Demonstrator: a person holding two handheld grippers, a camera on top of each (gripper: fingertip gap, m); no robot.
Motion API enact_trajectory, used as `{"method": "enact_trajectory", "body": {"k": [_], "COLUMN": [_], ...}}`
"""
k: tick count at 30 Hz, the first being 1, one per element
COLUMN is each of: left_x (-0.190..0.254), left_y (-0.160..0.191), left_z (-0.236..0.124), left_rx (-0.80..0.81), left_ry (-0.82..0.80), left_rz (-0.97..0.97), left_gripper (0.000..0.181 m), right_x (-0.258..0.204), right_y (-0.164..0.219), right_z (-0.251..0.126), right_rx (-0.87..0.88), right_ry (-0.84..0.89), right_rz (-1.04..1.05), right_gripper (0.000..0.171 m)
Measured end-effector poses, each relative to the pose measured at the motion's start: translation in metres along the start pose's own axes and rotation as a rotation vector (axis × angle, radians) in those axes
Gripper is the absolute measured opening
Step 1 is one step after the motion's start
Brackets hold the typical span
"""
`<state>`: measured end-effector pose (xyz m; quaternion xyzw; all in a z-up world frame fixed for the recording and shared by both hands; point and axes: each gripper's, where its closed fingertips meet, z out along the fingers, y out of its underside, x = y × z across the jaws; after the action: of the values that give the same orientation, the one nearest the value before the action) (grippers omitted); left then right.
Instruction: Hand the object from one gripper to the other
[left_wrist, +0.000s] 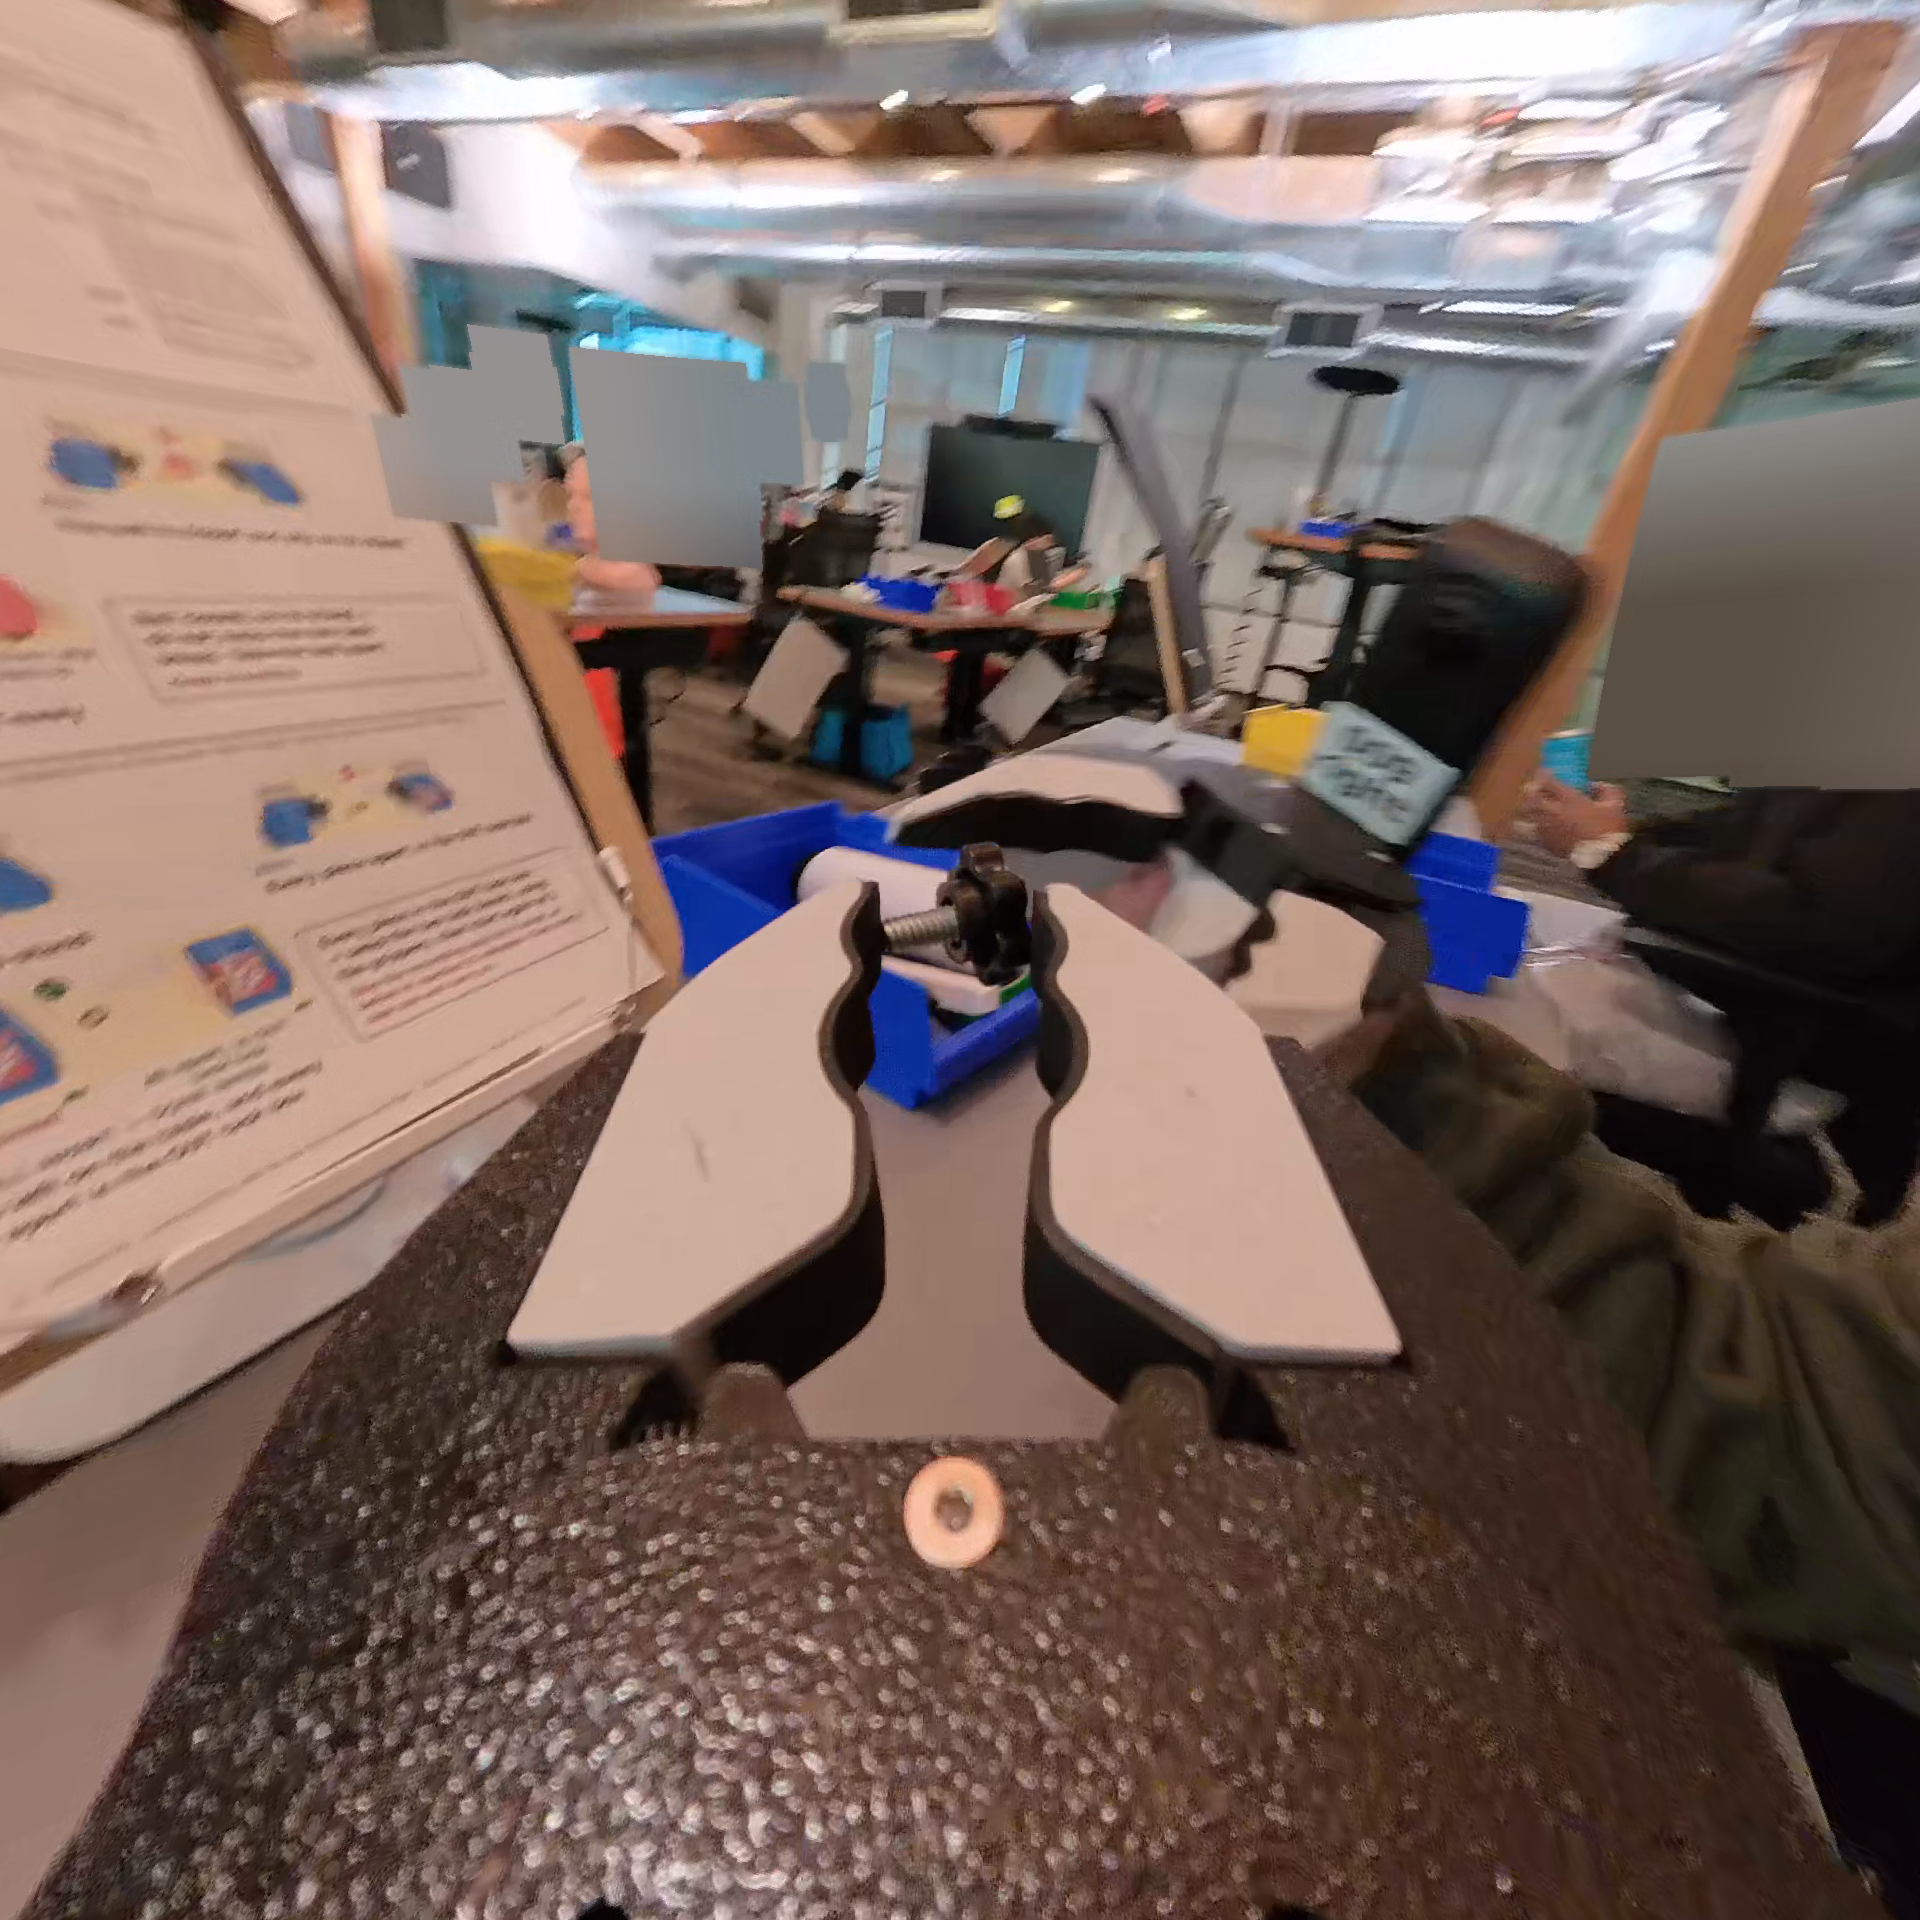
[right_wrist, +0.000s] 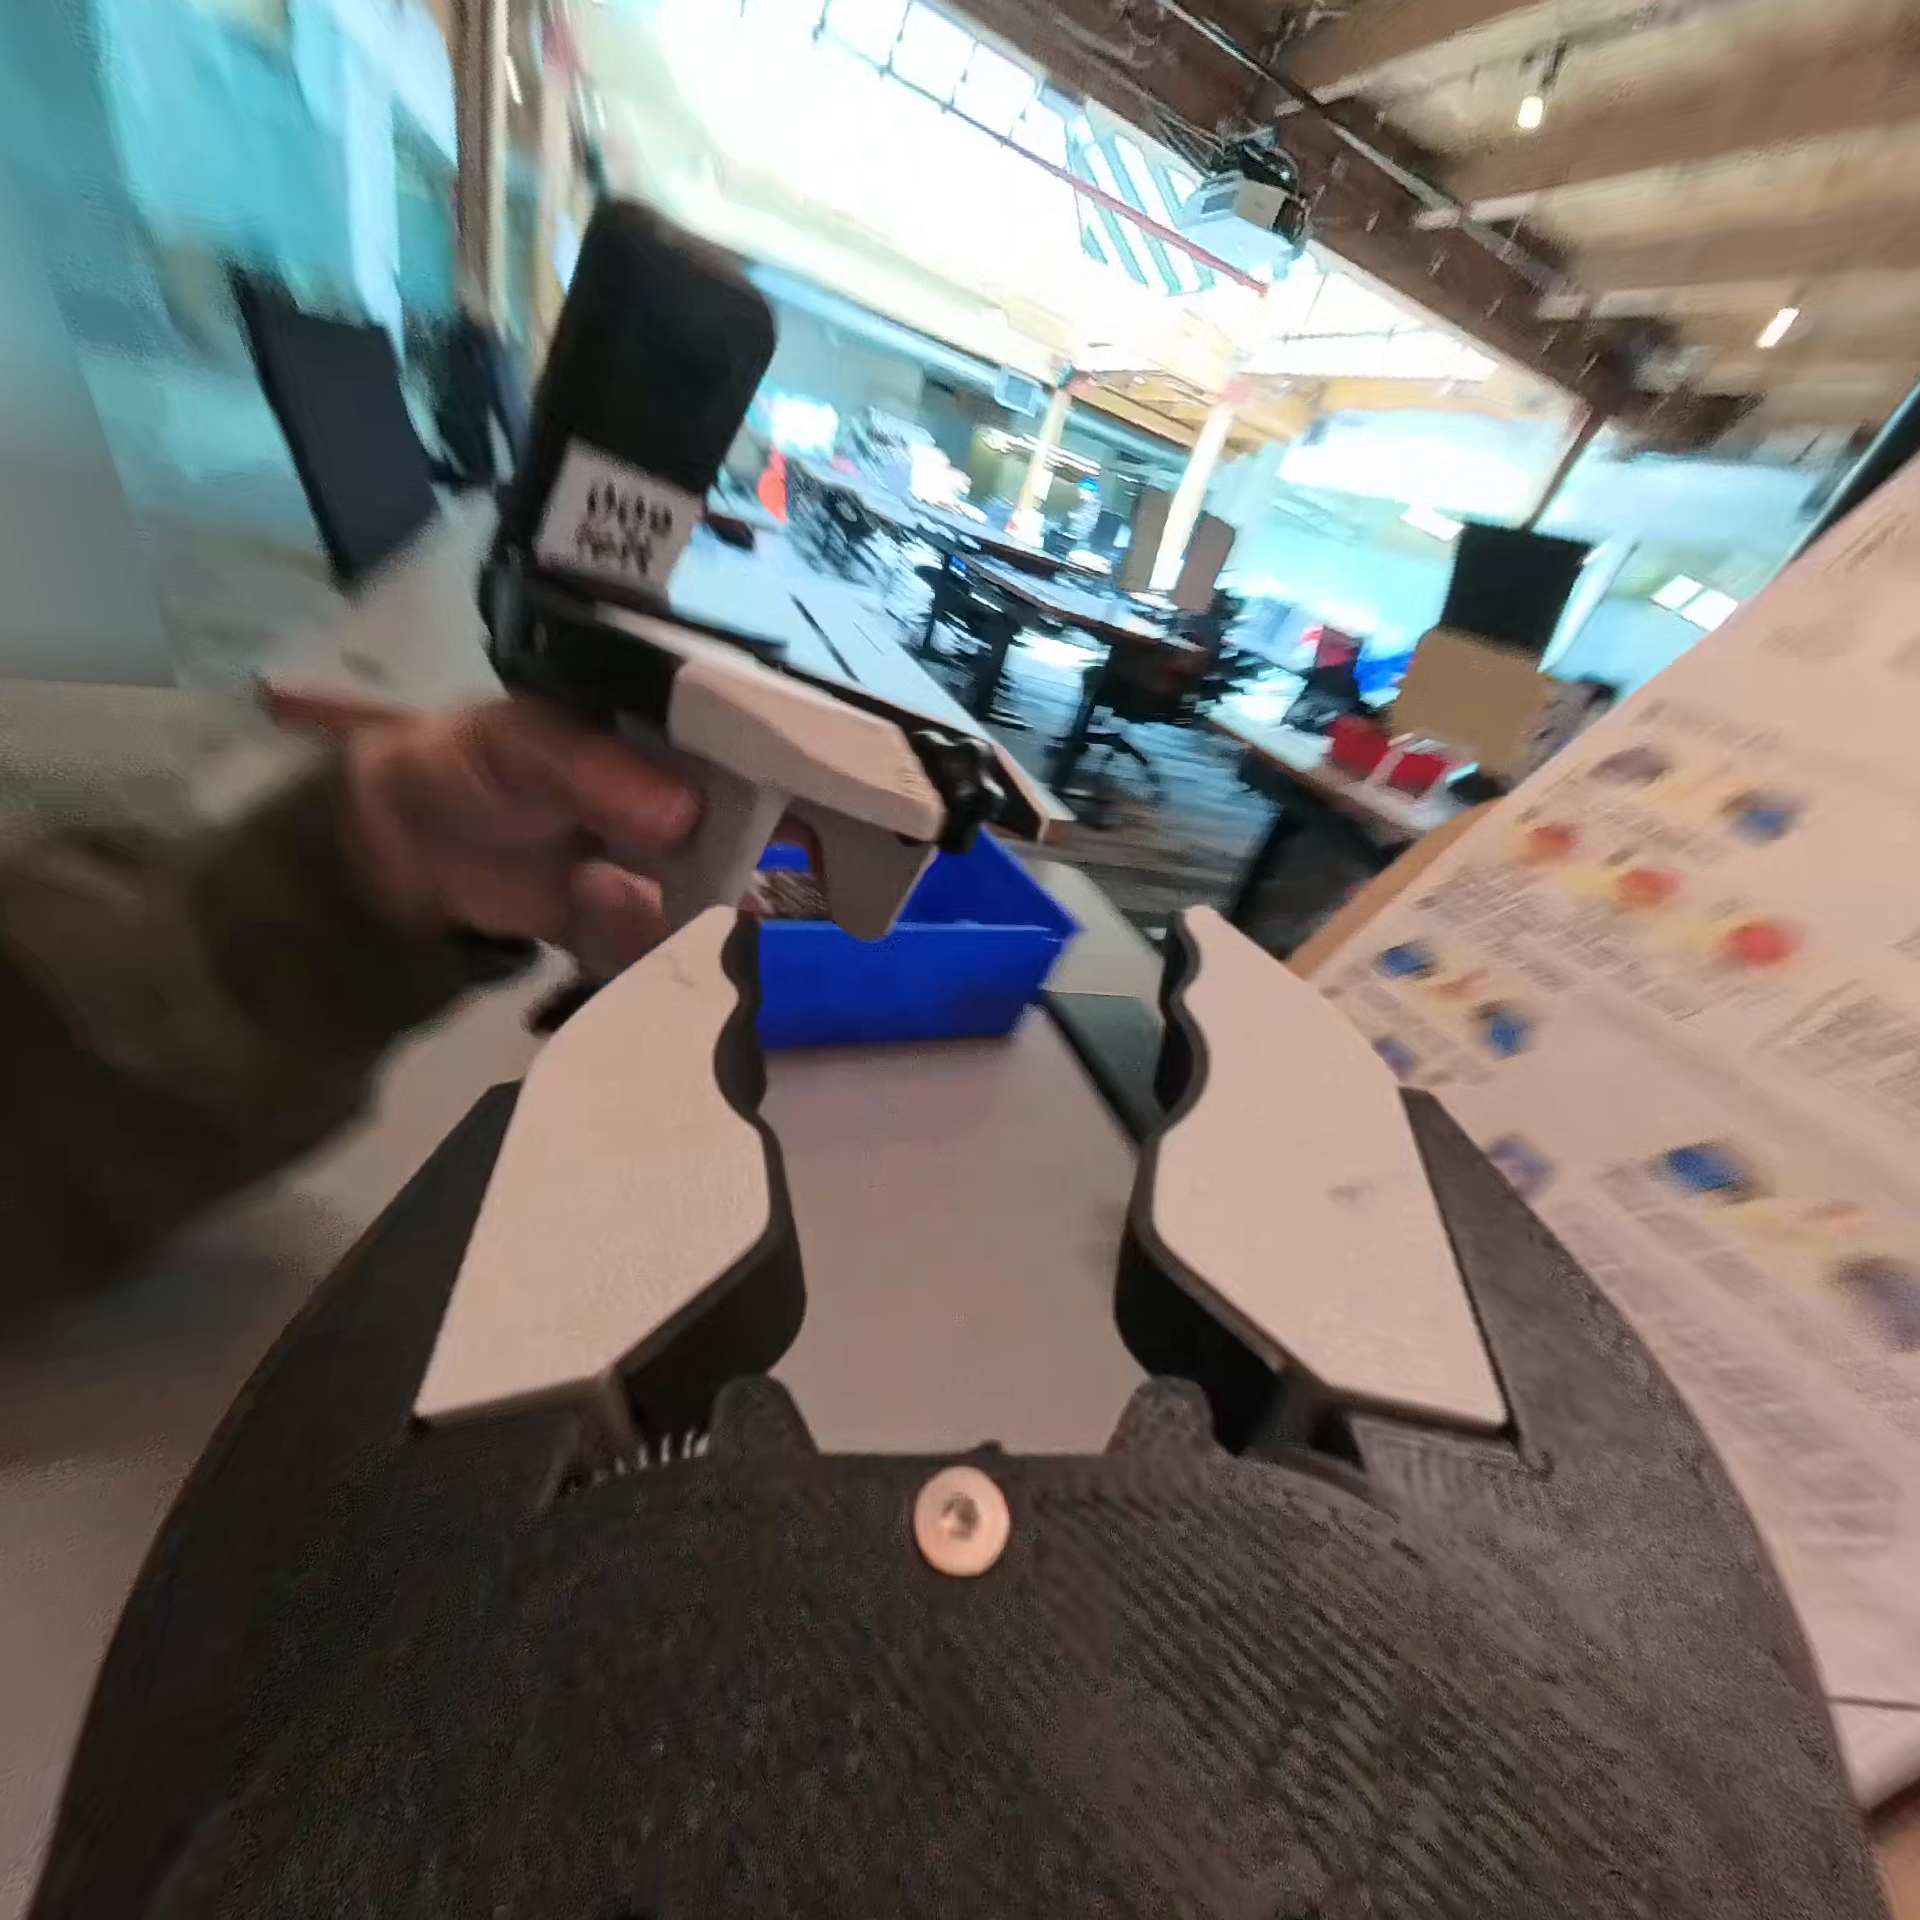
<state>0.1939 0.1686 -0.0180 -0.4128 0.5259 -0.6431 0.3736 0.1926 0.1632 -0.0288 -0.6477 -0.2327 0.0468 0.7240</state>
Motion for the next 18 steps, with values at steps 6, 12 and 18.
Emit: {"method": "enact_trajectory", "body": {"k": [6,12,18], "left_x": [0.014,0.02,0.03], "left_y": [0.001,0.009,0.008], "left_z": [-0.016,-0.025,-0.02], "left_rx": [0.052,0.075,0.095], "left_ry": [0.139,0.144,0.096], "left_rz": [0.259,0.577,0.82], "left_gripper": [0.027,0.027,0.026], "right_x": [-0.007,-0.018,-0.036], "right_y": [-0.006,-0.013,-0.012], "right_z": [0.0,-0.001,0.001], "right_rx": [0.103,0.122,0.102], "right_ry": [-0.22,-0.355,-0.504], "right_rz": [0.621,0.814,0.872], "right_gripper": [0.08,0.061,0.042]}}
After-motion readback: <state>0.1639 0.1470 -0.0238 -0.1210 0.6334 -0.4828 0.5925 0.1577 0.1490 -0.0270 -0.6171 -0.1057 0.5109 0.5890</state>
